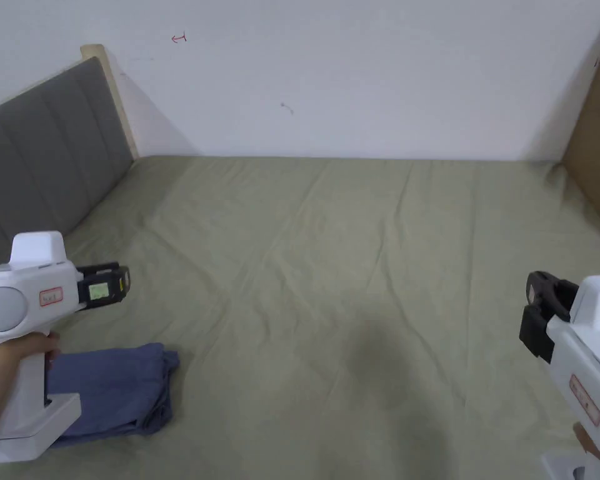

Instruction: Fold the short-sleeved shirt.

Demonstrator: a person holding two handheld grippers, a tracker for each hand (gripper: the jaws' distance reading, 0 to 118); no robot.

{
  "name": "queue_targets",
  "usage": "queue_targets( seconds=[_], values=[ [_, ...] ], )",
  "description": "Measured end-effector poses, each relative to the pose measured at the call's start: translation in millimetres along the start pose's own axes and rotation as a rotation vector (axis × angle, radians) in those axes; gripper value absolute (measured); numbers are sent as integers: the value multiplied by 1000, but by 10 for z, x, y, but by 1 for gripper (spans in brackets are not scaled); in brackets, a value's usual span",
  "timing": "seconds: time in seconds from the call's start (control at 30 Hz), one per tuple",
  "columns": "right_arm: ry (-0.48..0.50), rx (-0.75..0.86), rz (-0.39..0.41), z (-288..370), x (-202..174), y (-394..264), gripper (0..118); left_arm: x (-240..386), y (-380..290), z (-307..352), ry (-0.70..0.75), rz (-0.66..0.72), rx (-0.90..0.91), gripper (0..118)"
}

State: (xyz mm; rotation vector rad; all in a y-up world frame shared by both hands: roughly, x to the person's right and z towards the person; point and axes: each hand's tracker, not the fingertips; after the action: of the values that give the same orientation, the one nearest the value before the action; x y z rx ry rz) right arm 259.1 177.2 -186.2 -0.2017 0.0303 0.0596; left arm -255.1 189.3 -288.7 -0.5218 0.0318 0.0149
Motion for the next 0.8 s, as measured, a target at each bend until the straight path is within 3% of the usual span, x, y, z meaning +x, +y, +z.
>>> queue_targets(
  seconds=[0.3, 0.57, 0.6, 0.63, 0.73, 0.8],
  values=[
    [-43, 120, 8, 354, 281, 381, 0, 1040, 66, 837, 33, -68, 402, 98],
    [-70, 159, 6, 552, 479, 388, 0, 1809, -239, 1149, -10, -56, 576, 92],
    [-72, 161, 7, 575, 498, 378, 0, 1862, -292, 1132, -18, -62, 598, 87],
    [-75, 164, 8, 598, 511, 366, 0, 1917, -330, 1144, -24, -75, 618, 74],
    [-83, 170, 5, 650, 552, 336, 0, 2073, -401, 1152, -43, -95, 625, 11],
    [-91, 170, 6, 674, 575, 315, 0, 2136, -430, 1134, -86, -95, 619, 0]
  ],
)
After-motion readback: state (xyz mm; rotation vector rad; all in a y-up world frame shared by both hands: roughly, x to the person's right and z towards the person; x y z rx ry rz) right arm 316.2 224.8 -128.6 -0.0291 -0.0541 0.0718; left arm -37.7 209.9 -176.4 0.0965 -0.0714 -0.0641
